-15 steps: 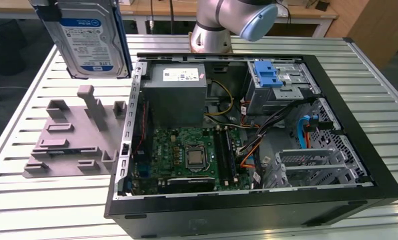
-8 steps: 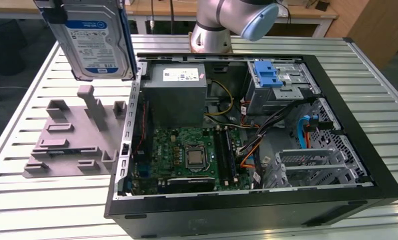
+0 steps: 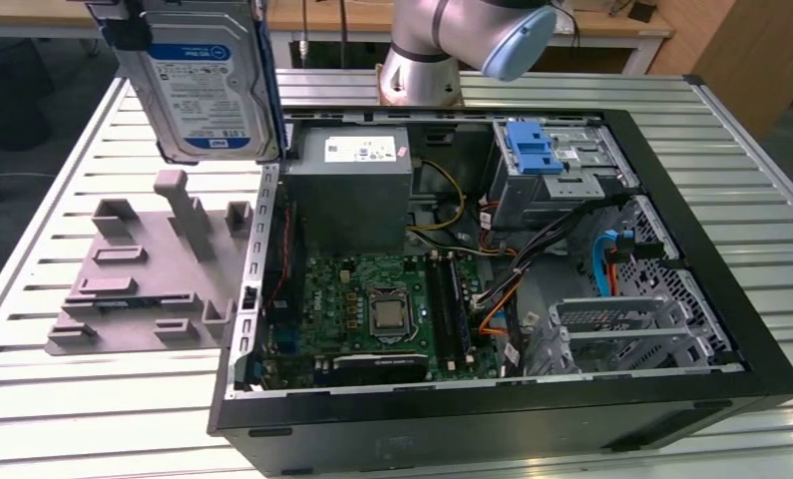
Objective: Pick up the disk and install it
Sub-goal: 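Pick up the disk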
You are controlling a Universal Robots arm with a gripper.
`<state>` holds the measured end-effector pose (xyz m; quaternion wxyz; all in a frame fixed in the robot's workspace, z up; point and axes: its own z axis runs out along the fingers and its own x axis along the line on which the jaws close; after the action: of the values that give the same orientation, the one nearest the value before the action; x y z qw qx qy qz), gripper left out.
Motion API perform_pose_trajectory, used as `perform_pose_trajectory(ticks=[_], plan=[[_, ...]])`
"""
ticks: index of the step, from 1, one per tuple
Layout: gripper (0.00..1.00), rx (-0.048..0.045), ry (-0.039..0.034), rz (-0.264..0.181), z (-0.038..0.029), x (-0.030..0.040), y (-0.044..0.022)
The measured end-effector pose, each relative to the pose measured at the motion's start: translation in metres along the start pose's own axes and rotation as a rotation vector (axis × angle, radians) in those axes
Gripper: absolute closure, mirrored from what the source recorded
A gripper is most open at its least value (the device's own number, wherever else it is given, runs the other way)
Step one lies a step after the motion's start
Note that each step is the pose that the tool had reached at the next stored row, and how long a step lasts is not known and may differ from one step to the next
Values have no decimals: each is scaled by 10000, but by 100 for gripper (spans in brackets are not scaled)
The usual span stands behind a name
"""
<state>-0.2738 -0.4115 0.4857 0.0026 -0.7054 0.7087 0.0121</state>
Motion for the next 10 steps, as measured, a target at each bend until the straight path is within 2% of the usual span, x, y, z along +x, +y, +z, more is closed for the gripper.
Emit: perform_pose_trajectory(ticks=[6,10], plan=[[64,0,0,0,-2,0,-170],[64,1,0,0,-4,0,-321]])
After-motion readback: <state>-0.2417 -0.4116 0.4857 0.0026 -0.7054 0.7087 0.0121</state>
